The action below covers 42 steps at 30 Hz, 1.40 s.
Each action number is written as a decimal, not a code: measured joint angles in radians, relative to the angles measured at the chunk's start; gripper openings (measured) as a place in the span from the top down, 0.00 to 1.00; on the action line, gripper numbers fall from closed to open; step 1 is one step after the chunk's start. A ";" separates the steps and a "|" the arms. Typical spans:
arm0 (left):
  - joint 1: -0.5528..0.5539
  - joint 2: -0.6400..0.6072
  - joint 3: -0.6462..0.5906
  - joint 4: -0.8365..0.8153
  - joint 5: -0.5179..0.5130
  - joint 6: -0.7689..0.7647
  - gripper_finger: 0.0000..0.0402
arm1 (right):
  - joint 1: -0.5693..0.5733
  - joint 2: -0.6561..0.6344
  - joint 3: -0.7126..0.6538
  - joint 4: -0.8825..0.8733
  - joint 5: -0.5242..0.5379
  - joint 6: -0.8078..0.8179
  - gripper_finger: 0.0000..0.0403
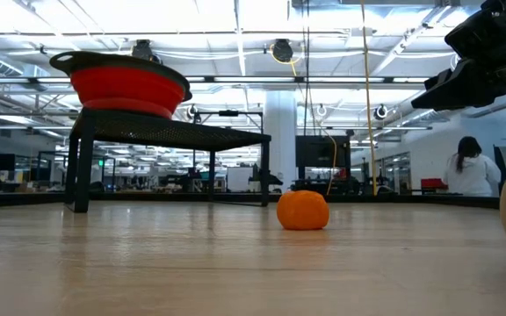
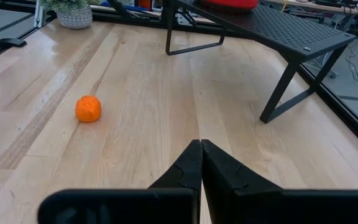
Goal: Pick & Place Fruit
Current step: Put the orange into the red strainer bowl on the shelf
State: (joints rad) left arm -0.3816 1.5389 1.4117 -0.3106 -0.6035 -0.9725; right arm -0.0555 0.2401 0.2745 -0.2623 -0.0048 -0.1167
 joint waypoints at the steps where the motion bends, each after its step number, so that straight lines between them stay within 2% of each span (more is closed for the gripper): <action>1: -0.009 0.020 0.000 0.036 0.000 -0.007 0.77 | 0.000 0.000 0.000 0.000 0.000 0.000 1.00; 7: -0.046 0.116 0.000 0.157 -0.007 -0.058 0.88 | 0.000 0.000 0.000 0.000 0.000 0.000 1.00; 11: -0.058 0.164 0.039 0.137 -0.016 -0.069 0.98 | 0.000 0.000 0.000 -0.001 0.000 -0.001 1.00; 14: -0.059 0.196 0.094 0.098 -0.018 -0.070 0.98 | 0.000 0.000 0.000 -0.001 0.000 -0.002 1.00; 21: -0.053 0.284 0.250 -0.069 -0.012 -0.071 1.00 | 0.000 0.000 0.000 -0.004 0.000 -0.004 1.00; 34: -0.009 0.538 0.631 -0.479 0.132 -0.083 1.00 | 0.000 0.000 0.000 -0.004 0.000 -0.004 1.00; 42: 0.017 0.590 0.661 -0.598 0.195 -0.098 1.00 | 0.000 0.000 0.000 -0.003 0.000 -0.034 1.00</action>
State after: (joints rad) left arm -0.3643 2.1289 2.0727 -0.9088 -0.4086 -1.0702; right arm -0.0552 0.2405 0.2745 -0.2657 -0.0048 -0.1509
